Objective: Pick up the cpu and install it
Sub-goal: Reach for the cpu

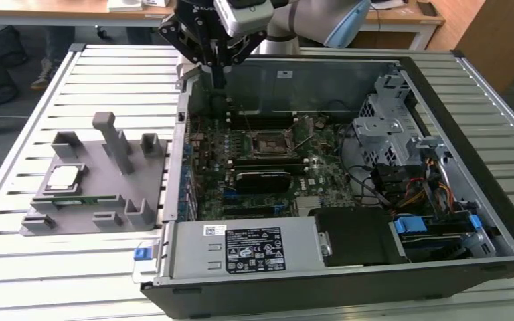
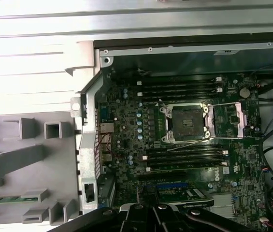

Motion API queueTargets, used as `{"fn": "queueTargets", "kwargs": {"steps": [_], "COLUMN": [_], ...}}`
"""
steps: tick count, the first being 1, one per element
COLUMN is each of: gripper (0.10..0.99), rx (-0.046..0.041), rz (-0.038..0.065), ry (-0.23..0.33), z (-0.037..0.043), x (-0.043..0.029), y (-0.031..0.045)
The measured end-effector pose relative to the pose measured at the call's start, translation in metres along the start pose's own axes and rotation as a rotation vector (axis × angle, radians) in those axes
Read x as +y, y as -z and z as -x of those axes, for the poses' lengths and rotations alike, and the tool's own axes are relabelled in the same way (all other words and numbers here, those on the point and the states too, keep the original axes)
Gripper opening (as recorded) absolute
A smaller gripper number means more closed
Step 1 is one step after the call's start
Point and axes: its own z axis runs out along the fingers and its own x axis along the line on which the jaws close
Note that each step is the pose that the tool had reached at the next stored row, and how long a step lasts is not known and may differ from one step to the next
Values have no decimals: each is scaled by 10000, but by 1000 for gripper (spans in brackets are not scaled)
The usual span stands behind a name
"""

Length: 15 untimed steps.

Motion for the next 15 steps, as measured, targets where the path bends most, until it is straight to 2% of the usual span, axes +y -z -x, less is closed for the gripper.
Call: {"fn": "queueTargets", "kwargs": {"steps": [15], "gripper": [106], "rx": [0], "rz": [0], "ry": [0], "z": [-44], "x": [-4], "y": [-5]}}
